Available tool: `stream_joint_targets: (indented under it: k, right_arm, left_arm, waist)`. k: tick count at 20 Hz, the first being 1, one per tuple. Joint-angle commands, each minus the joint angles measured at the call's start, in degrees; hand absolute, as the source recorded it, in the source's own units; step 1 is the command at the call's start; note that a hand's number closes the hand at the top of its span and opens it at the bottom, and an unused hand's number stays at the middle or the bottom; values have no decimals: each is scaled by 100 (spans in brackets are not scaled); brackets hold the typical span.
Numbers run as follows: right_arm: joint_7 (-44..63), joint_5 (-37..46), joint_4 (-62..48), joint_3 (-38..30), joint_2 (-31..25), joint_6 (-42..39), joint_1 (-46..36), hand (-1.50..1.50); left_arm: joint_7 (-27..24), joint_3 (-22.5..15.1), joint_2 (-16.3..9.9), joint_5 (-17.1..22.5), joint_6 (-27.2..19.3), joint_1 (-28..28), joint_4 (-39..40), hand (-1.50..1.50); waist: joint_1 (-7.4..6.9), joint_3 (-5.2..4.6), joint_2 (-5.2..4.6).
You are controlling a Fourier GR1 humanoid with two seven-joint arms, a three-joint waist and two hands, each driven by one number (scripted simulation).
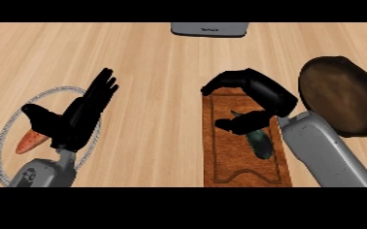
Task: Pick the eggplant from the cutting board and place it in the pan
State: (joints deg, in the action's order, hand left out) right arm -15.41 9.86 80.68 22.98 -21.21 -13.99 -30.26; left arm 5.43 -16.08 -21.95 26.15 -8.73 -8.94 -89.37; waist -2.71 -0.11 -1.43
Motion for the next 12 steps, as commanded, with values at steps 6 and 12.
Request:
stream_joint_targets:
  k: [6, 12]
  right_arm:
    - [-1052, 1400, -1035, 1160, -525, -987, -816, -150]
    - [177, 3160, -742, 2522, -766, -1588, -1829, -150]
  left_arm:
    - [374, -397, 440, -26, -79, 72, 109, 0]
    - [244, -427, 437, -48, 52, 155, 199, 0]
  waist:
    - [134, 3, 128]
    - [86, -23, 198]
